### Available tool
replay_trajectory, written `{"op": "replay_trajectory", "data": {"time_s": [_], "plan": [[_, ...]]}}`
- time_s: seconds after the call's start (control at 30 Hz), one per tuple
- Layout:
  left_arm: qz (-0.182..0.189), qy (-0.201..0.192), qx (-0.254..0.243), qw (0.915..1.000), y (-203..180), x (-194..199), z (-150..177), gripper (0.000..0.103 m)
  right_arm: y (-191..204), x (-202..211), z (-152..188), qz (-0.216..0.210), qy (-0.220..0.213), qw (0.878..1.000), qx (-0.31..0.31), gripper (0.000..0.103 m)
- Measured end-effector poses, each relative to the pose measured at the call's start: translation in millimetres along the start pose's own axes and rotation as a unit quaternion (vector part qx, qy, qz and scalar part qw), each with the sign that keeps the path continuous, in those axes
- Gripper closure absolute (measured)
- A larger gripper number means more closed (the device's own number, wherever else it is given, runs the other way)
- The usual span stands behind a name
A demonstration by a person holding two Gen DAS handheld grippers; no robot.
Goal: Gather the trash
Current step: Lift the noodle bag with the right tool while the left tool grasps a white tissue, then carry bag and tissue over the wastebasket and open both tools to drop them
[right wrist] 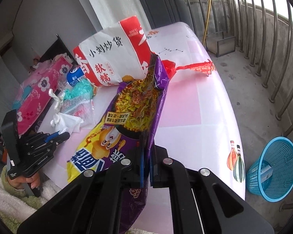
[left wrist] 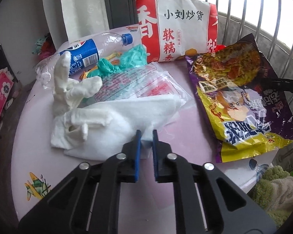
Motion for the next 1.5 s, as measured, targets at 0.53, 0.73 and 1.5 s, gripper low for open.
{"op": "replay_trajectory", "data": {"time_s": [0.53,0.73,1.5], "plan": [[0.066,-0.12,-0.023,0.9904,-14,99,-22,0.103,2,69,4,-0.025,-0.098,0.995,0.006,0.099],[0.129,-0.152,-0.035,0.9793,-40,123,-54,0.103,-6,102,4,-0.02,-0.147,0.989,-0.002,0.099],[0.396,-0.044,-0.168,0.9016,-299,74,-194,0.103,-180,202,81,0.109,-0.279,0.93,-0.212,0.099]]}}
Point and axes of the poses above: each gripper's, at about its wrist camera, not at the fingertips, and x roughly against the way its jaws point, y to its left, z to its underside, the point moved 4 cm from there along -x, roughly the way its jaws point, and after that the axes turned 9 degrees about y, right-handed, at the moved point
